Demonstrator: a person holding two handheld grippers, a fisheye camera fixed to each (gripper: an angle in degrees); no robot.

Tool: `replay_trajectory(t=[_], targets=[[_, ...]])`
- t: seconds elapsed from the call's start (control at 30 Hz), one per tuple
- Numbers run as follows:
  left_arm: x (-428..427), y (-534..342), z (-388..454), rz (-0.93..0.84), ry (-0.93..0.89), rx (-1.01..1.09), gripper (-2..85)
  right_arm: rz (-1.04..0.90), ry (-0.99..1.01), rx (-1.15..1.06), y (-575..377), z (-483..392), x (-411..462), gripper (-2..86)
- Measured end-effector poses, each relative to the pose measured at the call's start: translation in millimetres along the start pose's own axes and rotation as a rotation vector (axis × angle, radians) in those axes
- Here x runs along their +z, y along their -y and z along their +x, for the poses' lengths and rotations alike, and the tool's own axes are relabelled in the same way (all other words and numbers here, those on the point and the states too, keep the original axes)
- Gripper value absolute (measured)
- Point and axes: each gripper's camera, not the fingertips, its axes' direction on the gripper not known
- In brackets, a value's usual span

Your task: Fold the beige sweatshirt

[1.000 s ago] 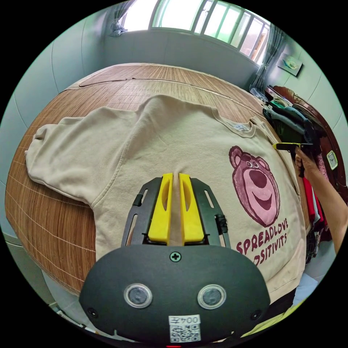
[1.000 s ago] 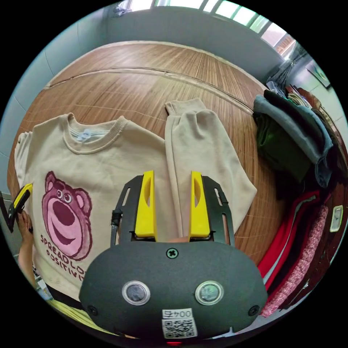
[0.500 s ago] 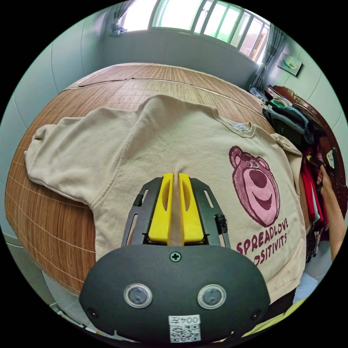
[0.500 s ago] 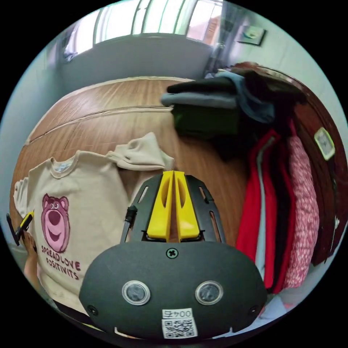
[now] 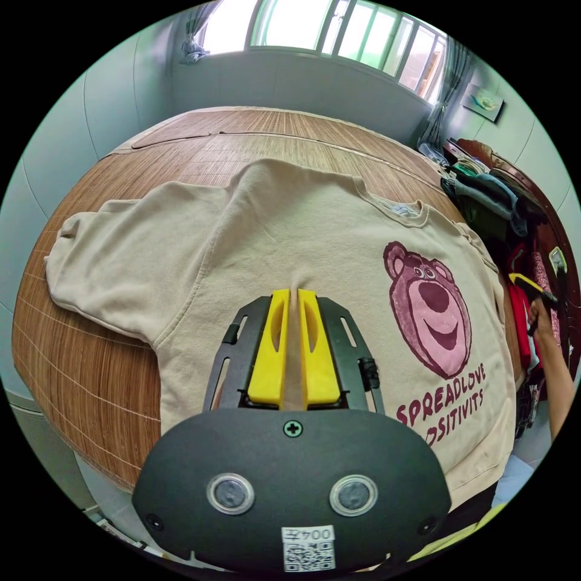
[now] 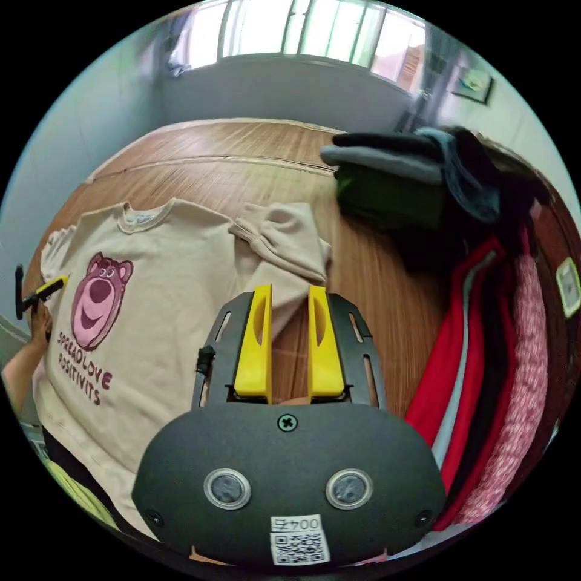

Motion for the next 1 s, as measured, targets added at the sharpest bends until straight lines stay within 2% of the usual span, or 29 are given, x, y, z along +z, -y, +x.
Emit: replay_trajectory(t=[0.17, 0.3, 0.37, 0.5, 0.67, 0.83, 1.0], targets=[[0.5, -0.7, -0.4, 0.001, -0.001, -0.001, 2.9, -0.119, -0.036, -0.157, 80.7, -57.2, 57.3, 11.5], [0.7, -1.2, -0.7, 0.002, -0.002, -0.001, 2.9, -0.251, -0.049, -0.137, 105.0, -60.0, 89.0, 10.3], [0.8, -1.5, -1.2, 0.003, -0.004, -0.002, 2.9, -0.237, -0.051, -0.082, 108.0, -49.6, 83.1, 5.2], [0.8, -1.7, -0.6, 0.004, 0.001, 0.0, 2.9, -0.146, -0.047, 0.006, 100.5, -24.3, 42.3, 3.7], [0.7, -1.4, -2.3, 0.002, -0.006, -0.003, 3.0, -0.105, -0.307, 0.093, 63.3, 36.4, -50.9, 3.0], [0.4, -1.0, -1.8, 0.001, 0.0, -0.001, 3.0, -0.22, -0.391, 0.3, -20.0, 110.6, -104.1, 3.1], [0.0, -0.7, -2.5, 0.001, -0.001, -0.001, 2.9, -0.344, -0.372, 0.451, -112.0, 142.5, -107.5, 5.7]])
